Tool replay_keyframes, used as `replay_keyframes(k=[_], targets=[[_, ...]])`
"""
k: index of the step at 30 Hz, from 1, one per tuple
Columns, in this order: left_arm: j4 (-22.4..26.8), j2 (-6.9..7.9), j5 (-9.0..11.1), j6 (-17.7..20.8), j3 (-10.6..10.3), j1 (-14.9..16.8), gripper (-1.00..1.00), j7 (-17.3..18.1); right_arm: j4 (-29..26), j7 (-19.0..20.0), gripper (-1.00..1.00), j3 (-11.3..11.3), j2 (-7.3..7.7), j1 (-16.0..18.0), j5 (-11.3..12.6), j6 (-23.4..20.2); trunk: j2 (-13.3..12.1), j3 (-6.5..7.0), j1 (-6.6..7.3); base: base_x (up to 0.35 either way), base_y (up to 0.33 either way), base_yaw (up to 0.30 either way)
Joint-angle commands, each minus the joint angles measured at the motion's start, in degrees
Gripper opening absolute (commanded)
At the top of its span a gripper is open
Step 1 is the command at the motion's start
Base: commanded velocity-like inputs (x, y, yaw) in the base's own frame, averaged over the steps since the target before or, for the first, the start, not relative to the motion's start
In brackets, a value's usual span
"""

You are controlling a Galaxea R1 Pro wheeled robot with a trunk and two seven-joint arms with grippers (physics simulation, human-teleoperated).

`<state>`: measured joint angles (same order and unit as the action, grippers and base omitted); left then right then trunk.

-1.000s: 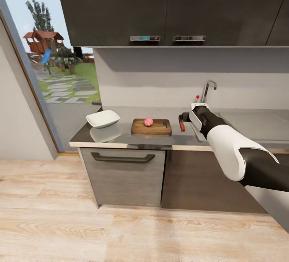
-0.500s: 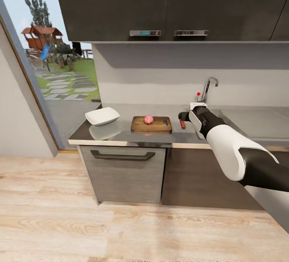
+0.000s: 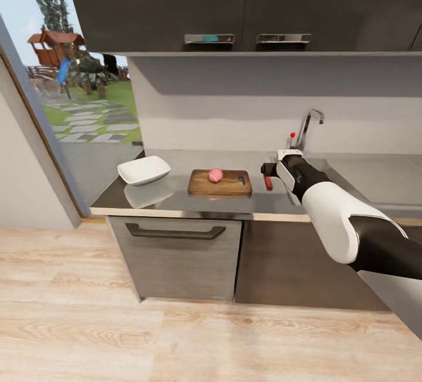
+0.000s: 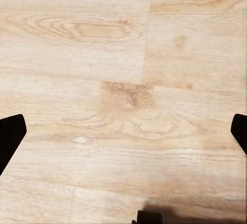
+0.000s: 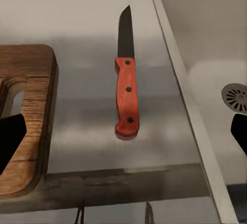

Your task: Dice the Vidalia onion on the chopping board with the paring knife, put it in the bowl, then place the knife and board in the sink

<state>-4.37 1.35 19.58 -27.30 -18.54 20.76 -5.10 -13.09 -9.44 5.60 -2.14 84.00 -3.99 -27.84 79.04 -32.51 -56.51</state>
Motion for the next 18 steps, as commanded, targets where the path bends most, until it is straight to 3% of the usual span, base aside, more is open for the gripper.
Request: replay_keyframes(k=[1,9,18], targets=[[-0.19,-0.03,0.19,-0.30,-0.48,0.07,1.00,-0.18,-0.09,-0.06,1.00,0.47,-0.05,0.02,-0.43,-0.28,0.03,-0.14,-0.02,0.210,-0.087,0.000],[-0.16,-0.03,0.19,-0.30,-0.47,0.07,1.00,-0.18,-0.03,-0.05,1.00,0.42,-0.05,0.02,-0.49,-0.28,0.03,-0.53,-0.02,0.179,-0.055,0.000],[-0.14,-0.03,0.19,-0.30,-0.51,0.07,1.00,-0.18,-0.01,-0.12,1.00,0.46,-0.06,-0.07,-0.50,0.96,0.03,-0.57,-0.02,0.028,-0.004,0.000]])
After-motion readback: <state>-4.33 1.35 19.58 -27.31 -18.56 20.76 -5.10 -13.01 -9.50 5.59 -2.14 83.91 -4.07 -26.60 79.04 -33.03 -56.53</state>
